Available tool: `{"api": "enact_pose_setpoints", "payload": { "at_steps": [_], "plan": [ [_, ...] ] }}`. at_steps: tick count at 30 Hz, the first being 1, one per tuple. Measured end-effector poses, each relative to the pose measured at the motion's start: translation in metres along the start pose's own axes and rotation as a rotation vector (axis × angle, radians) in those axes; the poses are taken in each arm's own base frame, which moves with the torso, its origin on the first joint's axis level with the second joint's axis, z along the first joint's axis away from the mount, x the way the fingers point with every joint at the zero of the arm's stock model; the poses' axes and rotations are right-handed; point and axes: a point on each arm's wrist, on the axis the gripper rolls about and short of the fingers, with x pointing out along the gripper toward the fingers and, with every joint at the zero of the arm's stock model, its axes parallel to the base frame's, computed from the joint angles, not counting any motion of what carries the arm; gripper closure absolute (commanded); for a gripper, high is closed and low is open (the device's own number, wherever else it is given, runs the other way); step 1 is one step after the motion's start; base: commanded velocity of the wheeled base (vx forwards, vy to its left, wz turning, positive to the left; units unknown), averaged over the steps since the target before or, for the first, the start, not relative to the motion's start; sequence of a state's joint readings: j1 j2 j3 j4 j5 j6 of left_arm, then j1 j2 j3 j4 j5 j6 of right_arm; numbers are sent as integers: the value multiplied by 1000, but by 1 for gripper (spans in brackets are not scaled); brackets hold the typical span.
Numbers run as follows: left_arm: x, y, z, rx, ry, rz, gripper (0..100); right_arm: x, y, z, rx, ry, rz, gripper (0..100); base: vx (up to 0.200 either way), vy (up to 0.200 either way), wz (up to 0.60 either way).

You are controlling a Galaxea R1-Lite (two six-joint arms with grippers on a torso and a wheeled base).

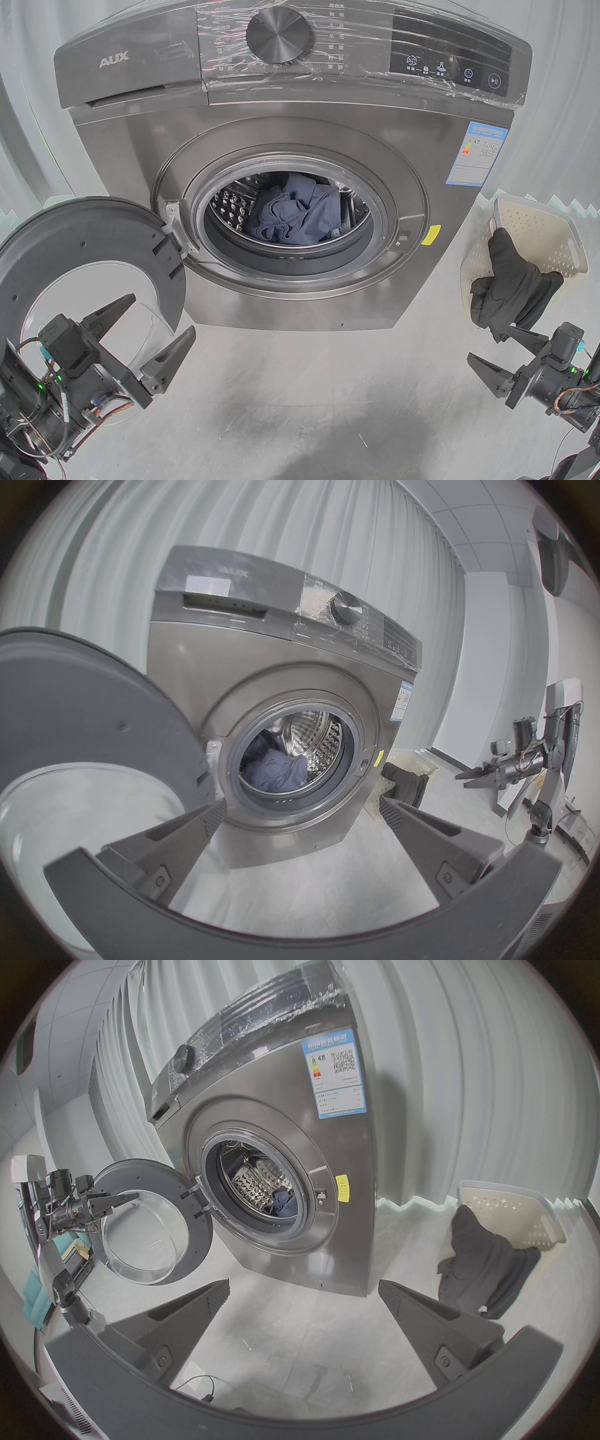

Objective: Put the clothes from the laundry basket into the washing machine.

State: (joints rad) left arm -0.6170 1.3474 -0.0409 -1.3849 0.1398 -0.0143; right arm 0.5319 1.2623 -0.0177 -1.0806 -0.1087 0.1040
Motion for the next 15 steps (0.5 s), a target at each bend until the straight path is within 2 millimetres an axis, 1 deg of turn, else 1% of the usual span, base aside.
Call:
{"api": "enact_pose_setpoints", "payload": {
  "at_steps": [3,5,9,11,15],
  "plan": [
    [-11,4,3,4,0,17,0,-14,-3,1,3,-5,-23,0,-200,0,0],
    [-17,6,3,7,7,30,0,-24,-5,-1,2,10,-32,0,0,0,0],
    [-29,10,5,11,19,52,0,-45,-12,-11,1,80,-82,0,0,0,0],
    [-35,12,6,10,20,58,0,-57,-16,-15,3,84,-117,0,0,0,0],
    [-53,15,5,9,49,80,0,-82,-21,-23,-3,66,-192,0,0,0,0]
  ]
}}
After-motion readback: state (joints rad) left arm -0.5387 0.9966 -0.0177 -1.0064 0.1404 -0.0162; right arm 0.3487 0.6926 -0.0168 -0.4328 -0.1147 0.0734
